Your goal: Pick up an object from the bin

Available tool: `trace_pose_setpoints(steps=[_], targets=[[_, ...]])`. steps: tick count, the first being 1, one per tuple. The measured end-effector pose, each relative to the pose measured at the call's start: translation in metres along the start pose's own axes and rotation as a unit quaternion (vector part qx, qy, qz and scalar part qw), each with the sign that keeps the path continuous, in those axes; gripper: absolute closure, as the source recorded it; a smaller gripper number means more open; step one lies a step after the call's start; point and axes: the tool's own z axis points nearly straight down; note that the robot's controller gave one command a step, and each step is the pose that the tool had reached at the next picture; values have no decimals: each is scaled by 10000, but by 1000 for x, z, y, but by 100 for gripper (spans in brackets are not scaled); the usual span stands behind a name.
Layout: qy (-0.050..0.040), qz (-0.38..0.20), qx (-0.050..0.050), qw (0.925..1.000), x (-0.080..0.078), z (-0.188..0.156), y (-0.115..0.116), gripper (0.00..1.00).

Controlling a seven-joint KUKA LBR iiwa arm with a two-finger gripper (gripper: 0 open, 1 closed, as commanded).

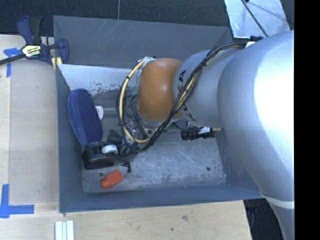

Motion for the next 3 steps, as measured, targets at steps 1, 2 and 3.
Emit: trace_pose_setpoints(steps=[1,2,3], targets=[[-3,12,57,10000,-1,4,-6,0],[15,16,69,10000,0,5,-7,100],[22,-79,71,9999,-19,-48,-5,100]])
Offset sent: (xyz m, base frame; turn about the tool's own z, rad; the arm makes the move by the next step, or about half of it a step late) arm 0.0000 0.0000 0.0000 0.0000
